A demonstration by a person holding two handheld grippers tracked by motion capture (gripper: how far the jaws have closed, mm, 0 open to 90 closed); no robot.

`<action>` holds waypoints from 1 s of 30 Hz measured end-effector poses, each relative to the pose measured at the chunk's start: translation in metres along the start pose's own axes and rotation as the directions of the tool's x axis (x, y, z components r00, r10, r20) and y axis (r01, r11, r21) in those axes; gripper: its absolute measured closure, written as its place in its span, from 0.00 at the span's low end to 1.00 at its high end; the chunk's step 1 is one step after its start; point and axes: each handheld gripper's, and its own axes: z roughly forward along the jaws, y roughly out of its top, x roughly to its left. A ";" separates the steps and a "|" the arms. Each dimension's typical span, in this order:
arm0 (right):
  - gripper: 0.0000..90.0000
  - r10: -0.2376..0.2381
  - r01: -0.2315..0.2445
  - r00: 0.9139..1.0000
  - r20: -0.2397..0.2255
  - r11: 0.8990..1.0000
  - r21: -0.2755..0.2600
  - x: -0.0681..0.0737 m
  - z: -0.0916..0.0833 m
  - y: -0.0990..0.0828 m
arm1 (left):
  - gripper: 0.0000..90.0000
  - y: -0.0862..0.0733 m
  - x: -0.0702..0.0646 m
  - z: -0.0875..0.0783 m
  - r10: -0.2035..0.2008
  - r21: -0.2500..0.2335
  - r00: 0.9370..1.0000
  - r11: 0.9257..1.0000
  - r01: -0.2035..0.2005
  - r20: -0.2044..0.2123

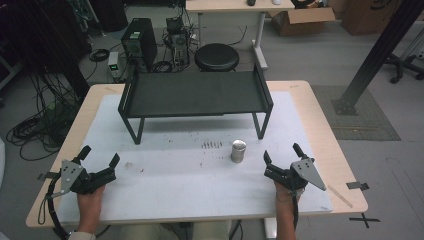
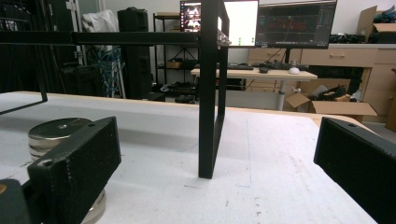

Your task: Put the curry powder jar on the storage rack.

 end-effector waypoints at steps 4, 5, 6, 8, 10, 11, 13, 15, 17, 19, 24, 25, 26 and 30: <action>0.00 0.000 0.000 1.000 -0.003 1.000 -0.006 0.000 -0.001 0.003 | 0.00 0.000 0.000 0.000 0.001 0.001 1.000 1.000 -0.001 0.000; 0.00 0.000 0.000 1.000 -0.004 1.000 -0.006 0.000 -0.001 0.004 | 0.00 0.000 0.000 0.000 0.001 0.001 1.000 1.000 -0.001 0.000; 0.00 -0.001 0.001 1.000 -0.006 1.000 -0.006 0.000 -0.001 0.005 | 0.00 0.000 0.000 0.000 0.001 0.002 1.000 1.000 -0.001 0.000; 0.00 0.001 -0.001 1.000 -0.012 1.000 -0.006 0.001 -0.001 0.006 | 0.00 0.000 0.000 0.000 0.001 0.001 1.000 1.000 -0.001 0.000; 0.00 0.000 0.000 1.000 -0.019 1.000 -0.007 0.002 -0.001 0.009 | 0.00 0.000 0.000 0.000 0.000 0.000 1.000 1.000 0.000 0.000; 0.00 0.000 0.000 1.000 -0.019 1.000 -0.007 0.002 -0.001 0.009 | 0.00 0.000 0.000 0.000 0.000 0.000 1.000 1.000 0.000 0.000; 0.00 -0.004 0.004 1.000 -0.028 1.000 -0.007 0.003 -0.002 0.012 | 0.00 0.000 0.000 0.000 0.000 -0.001 1.000 1.000 0.000 0.000; 0.00 -0.006 0.006 0.999 -0.042 1.000 -0.005 0.006 -0.002 0.015 | 0.00 0.000 0.000 0.000 -0.001 -0.001 1.000 1.000 0.001 0.000; 0.00 -0.006 0.006 0.999 -0.050 1.000 -0.005 0.007 -0.002 0.017 | 0.00 0.000 0.000 0.000 0.000 -0.001 1.000 1.000 0.000 0.000; 0.00 -0.004 0.004 0.998 -0.058 1.000 -0.005 0.008 -0.001 0.019 | 0.00 0.000 0.000 0.000 -0.001 -0.001 1.000 1.000 0.001 0.000; 0.00 -0.001 0.000 0.997 -0.076 1.000 -0.003 0.011 -0.001 0.023 | 0.00 0.000 0.000 0.000 -0.002 -0.002 1.000 1.000 0.002 0.000; 0.00 -0.003 0.003 0.996 -0.088 1.000 -0.001 0.013 -0.001 0.025 | 0.00 0.000 0.000 0.000 -0.003 -0.003 1.000 1.000 0.003 0.001; 0.00 -0.003 0.003 0.996 -0.091 1.000 0.000 0.014 -0.001 0.025 | 0.00 0.000 0.000 0.000 -0.003 -0.003 1.000 1.000 0.003 0.000; 0.00 -0.004 0.004 0.994 -0.108 1.000 0.001 0.019 0.000 0.030 | 0.00 0.000 0.000 0.000 -0.002 -0.002 1.000 1.000 0.002 0.001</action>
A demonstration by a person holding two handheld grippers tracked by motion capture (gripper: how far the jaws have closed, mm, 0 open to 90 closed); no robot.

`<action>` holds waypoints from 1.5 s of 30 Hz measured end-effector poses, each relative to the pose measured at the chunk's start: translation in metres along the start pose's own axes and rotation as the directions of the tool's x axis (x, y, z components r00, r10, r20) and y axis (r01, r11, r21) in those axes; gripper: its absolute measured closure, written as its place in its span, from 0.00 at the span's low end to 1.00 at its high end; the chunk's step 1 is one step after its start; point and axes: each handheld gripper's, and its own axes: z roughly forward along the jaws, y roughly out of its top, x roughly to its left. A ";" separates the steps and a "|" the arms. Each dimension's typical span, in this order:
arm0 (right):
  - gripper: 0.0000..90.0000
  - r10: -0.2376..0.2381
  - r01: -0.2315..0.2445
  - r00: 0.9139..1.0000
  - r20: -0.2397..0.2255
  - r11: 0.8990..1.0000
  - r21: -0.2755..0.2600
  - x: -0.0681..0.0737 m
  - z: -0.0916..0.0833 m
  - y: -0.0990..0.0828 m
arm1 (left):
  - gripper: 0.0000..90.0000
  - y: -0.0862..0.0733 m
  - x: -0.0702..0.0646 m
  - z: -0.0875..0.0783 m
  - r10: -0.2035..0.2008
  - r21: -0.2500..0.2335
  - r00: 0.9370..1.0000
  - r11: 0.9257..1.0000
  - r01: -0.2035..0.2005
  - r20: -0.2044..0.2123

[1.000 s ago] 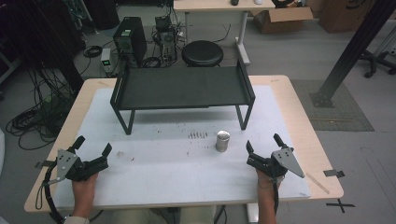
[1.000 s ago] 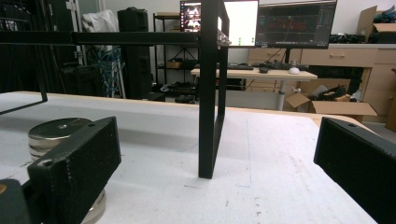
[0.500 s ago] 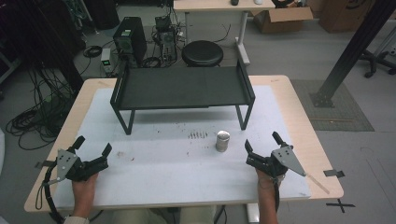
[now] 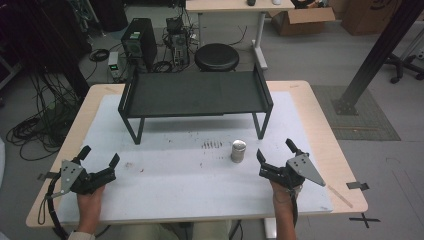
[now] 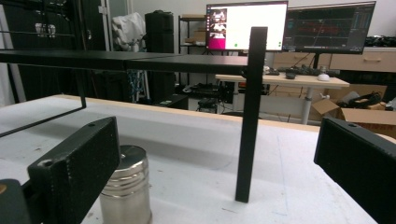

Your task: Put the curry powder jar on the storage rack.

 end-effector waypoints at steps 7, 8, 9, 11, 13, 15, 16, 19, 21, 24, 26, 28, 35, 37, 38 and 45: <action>0.00 -0.006 0.006 0.999 -0.031 1.000 0.004 0.007 0.003 0.005 | 0.00 0.000 0.000 0.000 0.000 -0.001 1.000 1.000 0.000 0.000; 0.00 -0.008 0.008 0.999 -0.040 1.000 0.005 0.009 0.004 0.007 | 0.00 0.000 0.000 0.000 -0.001 -0.001 1.000 1.000 0.001 0.000; 0.00 -0.012 0.012 0.999 -0.046 1.000 0.006 0.011 0.005 0.007 | 0.00 0.000 0.000 0.000 0.000 -0.001 1.000 1.000 0.000 0.000; 0.00 -0.014 0.014 0.999 -0.050 1.000 0.008 0.012 0.006 0.008 | 0.00 0.000 0.000 0.000 -0.001 -0.001 1.000 1.000 0.001 0.000; 0.00 -0.016 0.016 0.998 -0.064 1.000 0.010 0.016 0.008 0.009 | 0.00 0.000 0.000 0.000 0.000 -0.001 1.000 1.000 0.000 0.000; 0.00 -0.017 0.018 0.997 -0.074 1.000 0.015 0.019 0.010 0.009 | 0.00 0.000 0.000 0.000 -0.001 -0.001 1.000 1.000 0.001 -0.001; 0.00 -0.018 0.020 0.997 -0.079 1.000 0.017 0.020 0.011 0.009 | 0.00 0.000 0.000 0.000 0.000 -0.001 1.000 1.000 0.000 0.000; 0.00 -0.022 0.024 0.995 -0.095 0.999 0.023 0.024 0.014 0.010 | 0.00 0.000 0.000 0.000 0.000 -0.001 1.000 1.000 0.000 0.000; 0.00 -0.023 0.026 0.994 -0.107 0.999 0.028 0.027 0.016 0.010 | 0.00 0.000 0.000 0.000 0.000 0.000 1.000 1.000 0.000 0.000; 0.00 -0.025 0.030 0.992 -0.125 0.999 0.036 0.031 0.020 0.010 | 0.00 0.000 0.000 0.000 0.002 0.001 1.000 1.000 -0.002 -0.001; 0.00 -0.023 0.030 0.990 -0.138 0.999 0.045 0.034 0.022 0.010 | 0.00 0.000 0.000 0.000 0.001 0.000 1.000 1.000 -0.001 0.000; 0.00 -0.021 0.030 0.988 -0.152 0.998 0.053 0.036 0.024 0.009 | 0.00 0.000 0.000 0.000 0.000 0.000 1.000 1.000 0.000 -0.001; 0.00 -0.018 0.034 0.983 -0.181 0.996 0.086 0.043 0.031 0.006 | 0.00 0.000 0.000 0.000 0.001 0.000 1.000 1.000 -0.001 -0.001; 0.01 -0.018 0.037 0.982 -0.186 0.995 0.098 0.045 0.034 0.005 | 0.00 0.000 0.000 0.000 0.001 -0.001 1.000 1.000 -0.001 -0.001; 0.01 -0.014 0.034 0.982 -0.188 0.994 0.104 0.046 0.035 0.004 | 0.00 0.000 0.000 0.000 0.000 -0.002 1.000 1.000 0.000 -0.001; 0.01 -0.006 0.036 0.980 -0.198 0.989 0.146 0.050 0.043 -0.003 | 0.00 0.000 0.000 -0.001 0.000 -0.005 1.000 1.000 0.000 -0.001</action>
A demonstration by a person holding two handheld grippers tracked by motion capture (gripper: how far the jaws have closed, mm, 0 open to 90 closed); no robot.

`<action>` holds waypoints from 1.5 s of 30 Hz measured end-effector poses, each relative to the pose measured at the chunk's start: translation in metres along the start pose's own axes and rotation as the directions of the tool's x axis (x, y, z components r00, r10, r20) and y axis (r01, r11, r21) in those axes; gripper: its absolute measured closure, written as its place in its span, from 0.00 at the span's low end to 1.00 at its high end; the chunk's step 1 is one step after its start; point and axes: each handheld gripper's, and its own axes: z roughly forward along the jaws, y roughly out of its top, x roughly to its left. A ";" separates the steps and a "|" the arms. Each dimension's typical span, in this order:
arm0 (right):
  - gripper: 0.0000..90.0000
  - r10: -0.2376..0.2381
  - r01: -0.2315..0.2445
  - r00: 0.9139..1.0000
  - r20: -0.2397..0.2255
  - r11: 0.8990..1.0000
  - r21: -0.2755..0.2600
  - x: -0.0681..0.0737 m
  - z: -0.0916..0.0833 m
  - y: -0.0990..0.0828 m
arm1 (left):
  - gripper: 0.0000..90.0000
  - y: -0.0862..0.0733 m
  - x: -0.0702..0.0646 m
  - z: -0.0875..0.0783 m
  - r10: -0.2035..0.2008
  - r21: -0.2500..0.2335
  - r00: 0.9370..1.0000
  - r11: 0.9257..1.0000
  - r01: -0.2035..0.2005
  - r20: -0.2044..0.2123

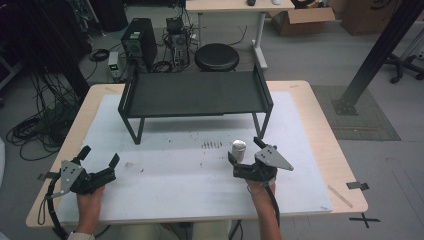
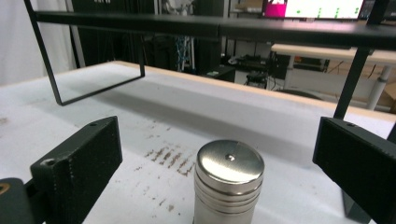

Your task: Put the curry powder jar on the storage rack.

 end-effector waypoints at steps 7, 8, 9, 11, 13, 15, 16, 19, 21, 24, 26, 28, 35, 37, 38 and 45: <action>0.02 0.025 -0.026 1.000 0.006 0.999 0.042 -0.001 0.010 -0.007 | 0.00 0.000 0.000 0.000 -0.002 -0.004 1.000 1.000 0.002 0.000; 0.02 0.033 -0.033 0.999 0.011 0.998 0.055 -0.002 0.013 -0.009 | 0.00 0.000 0.000 0.000 -0.002 -0.004 1.000 1.000 0.002 0.000; 0.02 0.037 -0.038 0.999 0.014 0.997 0.062 -0.003 0.014 -0.010 | 0.00 0.000 0.000 0.000 -0.002 -0.003 1.000 1.000 0.002 0.000; 0.02 0.042 -0.043 0.999 0.017 0.996 0.073 -0.004 0.016 -0.012 | 0.00 0.000 0.000 0.000 -0.001 -0.004 1.000 1.000 0.001 0.000; 0.02 0.046 -0.048 0.999 0.021 0.995 0.083 -0.005 0.018 -0.013 | 0.00 0.000 0.000 0.000 -0.001 -0.004 1.000 1.000 0.001 0.000; 0.03 0.051 -0.053 0.998 0.024 0.994 0.093 -0.006 0.019 -0.014 | 0.00 0.000 0.000 0.000 -0.001 -0.004 1.000 1.000 0.001 0.000; 0.03 0.053 -0.055 0.998 0.026 0.994 0.099 -0.006 0.020 -0.015 | 0.00 0.000 0.000 0.000 -0.002 -0.004 1.000 1.000 0.002 0.001; 0.04 0.059 -0.063 0.998 0.032 0.991 0.116 -0.007 0.023 -0.016 | 0.00 0.000 0.000 0.000 -0.002 -0.004 1.000 1.000 0.002 0.001; 0.06 0.061 -0.064 0.998 0.029 0.990 0.123 -0.008 0.023 -0.016 | 0.00 0.000 0.000 0.000 -0.001 -0.004 1.000 1.000 0.001 0.000; 0.09 0.061 -0.064 0.998 0.033 0.989 0.132 -0.008 0.024 -0.016 | 0.00 0.000 0.000 -0.001 -0.002 -0.006 1.000 1.000 0.002 0.000; 0.11 0.064 -0.067 0.998 0.030 0.988 0.137 -0.009 0.025 -0.016 | 0.00 0.000 0.000 -0.001 -0.003 -0.007 1.000 1.000 0.003 0.000; 0.14 0.069 -0.072 0.997 0.026 0.987 0.141 -0.009 0.025 -0.016 | 0.00 0.000 0.000 -0.001 -0.004 -0.007 1.000 1.000 0.004 0.000; 0.29 0.086 -0.087 0.996 0.014 0.985 0.147 -0.011 0.026 -0.016 | 0.00 0.000 0.000 -0.001 -0.003 -0.006 1.000 1.000 0.003 0.000; 0.34 0.086 -0.086 0.996 0.007 0.985 0.150 -0.011 0.026 -0.016 | 0.00 0.000 0.000 -0.001 -0.002 -0.005 1.000 1.000 0.002 0.000; 0.35 0.087 -0.086 0.996 0.005 0.985 0.150 -0.012 0.026 -0.016 | 0.00 0.000 0.000 -0.001 -0.003 -0.006 1.000 1.000 0.003 0.000; 0.49 0.099 -0.098 0.995 0.000 0.984 0.150 -0.013 0.026 -0.016 | 0.00 0.000 0.000 -0.001 -0.002 -0.006 1.000 1.000 0.002 0.000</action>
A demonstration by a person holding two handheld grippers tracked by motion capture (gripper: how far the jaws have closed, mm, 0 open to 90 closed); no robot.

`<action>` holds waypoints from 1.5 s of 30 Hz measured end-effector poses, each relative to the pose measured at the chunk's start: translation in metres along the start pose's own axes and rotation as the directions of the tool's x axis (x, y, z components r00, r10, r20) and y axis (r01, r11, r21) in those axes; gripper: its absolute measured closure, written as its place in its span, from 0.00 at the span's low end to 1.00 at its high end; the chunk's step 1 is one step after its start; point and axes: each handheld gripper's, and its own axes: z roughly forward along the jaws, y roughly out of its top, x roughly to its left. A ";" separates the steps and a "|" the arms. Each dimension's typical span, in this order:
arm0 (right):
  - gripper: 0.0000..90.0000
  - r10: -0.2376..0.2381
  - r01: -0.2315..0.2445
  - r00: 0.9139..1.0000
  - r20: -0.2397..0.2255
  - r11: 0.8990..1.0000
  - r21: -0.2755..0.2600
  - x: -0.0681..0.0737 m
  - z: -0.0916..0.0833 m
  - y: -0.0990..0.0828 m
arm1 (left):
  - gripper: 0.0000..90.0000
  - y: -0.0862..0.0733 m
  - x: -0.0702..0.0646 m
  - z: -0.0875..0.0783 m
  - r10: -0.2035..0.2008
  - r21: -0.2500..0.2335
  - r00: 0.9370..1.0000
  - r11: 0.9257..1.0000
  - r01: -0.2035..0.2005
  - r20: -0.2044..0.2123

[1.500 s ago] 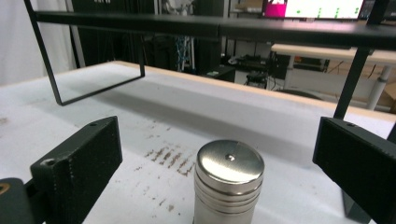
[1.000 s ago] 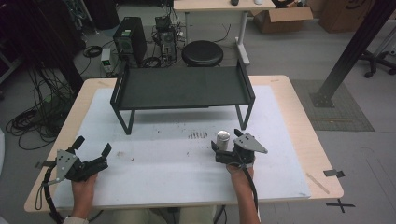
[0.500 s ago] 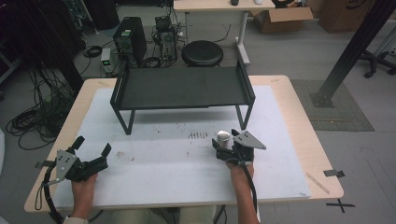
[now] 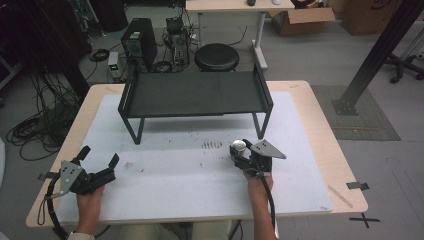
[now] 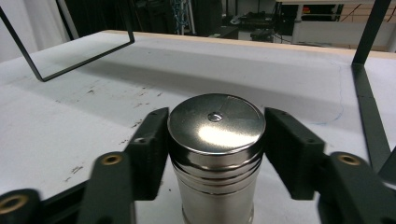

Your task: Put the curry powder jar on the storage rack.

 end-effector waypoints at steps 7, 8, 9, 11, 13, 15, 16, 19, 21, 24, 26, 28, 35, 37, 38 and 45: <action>0.54 -0.010 0.010 1.000 -0.001 1.000 -0.003 0.001 -0.001 0.000 | 0.00 0.000 0.000 0.000 0.000 0.000 1.000 1.000 0.000 0.000; 0.54 -0.009 0.009 1.000 -0.002 1.000 -0.004 0.001 -0.001 0.000 | 0.00 0.000 0.000 0.000 0.000 0.000 1.000 1.000 0.000 0.000; 0.54 -0.009 0.009 1.000 -0.003 1.000 -0.005 0.001 -0.001 0.000 | 0.00 0.000 0.000 0.000 -0.001 0.000 1.000 1.000 0.001 0.000; 0.54 -0.013 0.012 1.000 -0.003 1.000 -0.006 0.001 -0.001 0.000 | 0.00 0.000 0.000 0.000 -0.002 -0.001 1.000 1.000 0.002 0.000; 0.54 -0.018 0.018 1.000 -0.003 1.000 -0.007 0.002 -0.001 0.000 | 0.00 0.000 0.000 0.000 -0.002 -0.001 1.000 1.000 0.002 0.000; 0.54 -0.021 0.021 1.000 -0.002 1.000 -0.013 0.002 -0.002 0.000 | 0.00 0.000 0.000 0.000 -0.002 0.000 1.000 1.000 0.002 0.000; 0.54 -0.018 0.018 1.000 -0.003 1.000 -0.020 0.002 -0.003 0.001 | 0.00 0.000 0.000 0.000 -0.002 0.000 1.000 1.000 0.002 0.000; 0.54 -0.013 0.013 1.000 -0.008 0.999 -0.031 0.001 -0.006 0.004 | 0.00 0.000 0.000 0.000 0.001 0.001 1.000 1.000 -0.001 0.000; 0.54 -0.020 0.020 1.000 -0.011 0.999 -0.032 0.002 -0.007 0.007 | 0.00 0.000 0.000 0.000 0.000 0.001 1.000 1.000 0.000 0.001; 0.54 -0.024 0.023 1.000 -0.019 0.999 -0.033 0.002 -0.009 0.011 | 0.00 0.000 0.000 0.000 0.001 0.002 1.000 1.000 -0.001 0.001; 0.54 -0.025 0.024 0.999 -0.027 0.999 -0.035 0.003 -0.009 0.014 | 0.00 0.000 0.000 0.000 0.000 0.002 1.000 1.000 0.000 0.001; 0.54 -0.027 0.025 0.999 -0.033 0.999 -0.035 0.004 -0.010 0.017 | 0.00 0.000 0.000 0.000 0.000 0.002 1.000 1.000 0.000 0.001; 0.54 -0.040 0.038 0.997 -0.060 0.998 -0.042 0.008 -0.013 0.030 | 0.00 0.000 0.000 0.001 0.000 0.003 1.000 1.000 0.000 0.001; 0.54 -0.041 0.038 0.997 -0.069 0.998 -0.044 0.009 -0.014 0.034 | 0.00 0.000 0.000 0.001 0.000 0.004 1.000 1.000 0.000 0.001; 0.54 -0.041 0.038 0.996 -0.075 0.998 -0.045 0.010 -0.014 0.036 | 0.00 0.000 0.000 0.001 0.001 0.005 1.000 1.000 -0.001 0.001; 0.54 -0.051 0.045 0.992 -0.119 0.998 -0.051 0.015 -0.018 0.052 | 0.00 0.000 0.000 0.001 0.004 0.007 1.000 1.000 -0.004 0.001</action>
